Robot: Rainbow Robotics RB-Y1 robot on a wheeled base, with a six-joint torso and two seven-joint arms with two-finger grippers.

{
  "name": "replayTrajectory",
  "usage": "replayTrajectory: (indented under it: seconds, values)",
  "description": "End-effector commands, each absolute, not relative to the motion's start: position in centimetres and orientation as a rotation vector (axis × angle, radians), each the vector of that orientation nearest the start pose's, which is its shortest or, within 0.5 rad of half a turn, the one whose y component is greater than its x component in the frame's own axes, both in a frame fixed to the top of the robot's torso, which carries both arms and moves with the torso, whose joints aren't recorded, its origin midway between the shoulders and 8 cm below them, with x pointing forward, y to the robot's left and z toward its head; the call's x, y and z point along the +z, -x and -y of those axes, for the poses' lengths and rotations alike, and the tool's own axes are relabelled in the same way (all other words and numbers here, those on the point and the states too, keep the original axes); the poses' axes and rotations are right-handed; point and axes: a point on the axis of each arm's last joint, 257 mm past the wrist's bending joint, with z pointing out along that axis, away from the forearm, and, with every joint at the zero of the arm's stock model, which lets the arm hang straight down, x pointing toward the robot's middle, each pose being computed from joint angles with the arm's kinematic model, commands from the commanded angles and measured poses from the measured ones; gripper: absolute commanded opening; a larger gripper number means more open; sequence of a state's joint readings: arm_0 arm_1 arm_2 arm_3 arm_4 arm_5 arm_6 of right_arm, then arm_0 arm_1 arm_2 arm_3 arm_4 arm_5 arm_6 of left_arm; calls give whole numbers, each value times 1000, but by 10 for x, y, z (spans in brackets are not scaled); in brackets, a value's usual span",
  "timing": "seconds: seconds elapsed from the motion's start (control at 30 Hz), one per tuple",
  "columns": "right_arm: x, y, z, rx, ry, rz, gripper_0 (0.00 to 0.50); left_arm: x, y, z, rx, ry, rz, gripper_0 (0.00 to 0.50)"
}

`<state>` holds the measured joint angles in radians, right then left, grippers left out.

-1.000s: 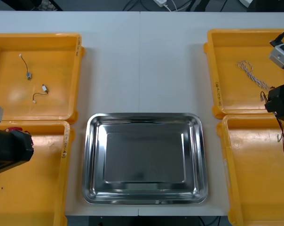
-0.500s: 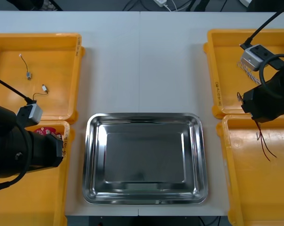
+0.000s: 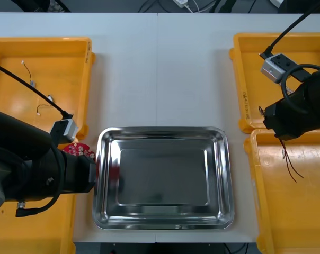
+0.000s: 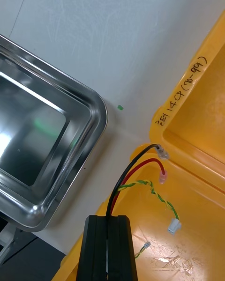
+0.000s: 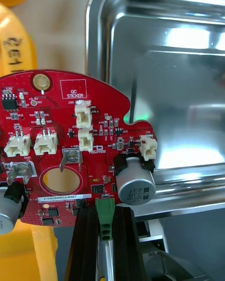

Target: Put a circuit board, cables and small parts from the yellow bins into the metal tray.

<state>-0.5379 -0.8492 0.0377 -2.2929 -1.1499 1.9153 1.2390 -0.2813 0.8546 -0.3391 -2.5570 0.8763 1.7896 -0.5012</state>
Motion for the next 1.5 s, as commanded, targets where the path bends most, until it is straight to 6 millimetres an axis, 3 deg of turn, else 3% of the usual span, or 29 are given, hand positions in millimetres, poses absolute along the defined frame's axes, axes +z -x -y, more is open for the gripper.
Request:
replayTrajectory:
  seconds: [0.03,0.57,1.17,1.5]
  values:
    - [-96,-379,198,114,764,-2512,0,-201,-311,-159,-266,20,-2730,0]
    - [-96,-381,200,105,752,-2509,0,-217,-324,-120,-276,15,-2736,0]
    - [-95,-384,202,89,744,-2504,0,-252,-320,-72,-354,33,-2750,0]
    - [-95,-386,201,92,738,-2498,0,-268,-307,-51,-413,40,-2779,0]
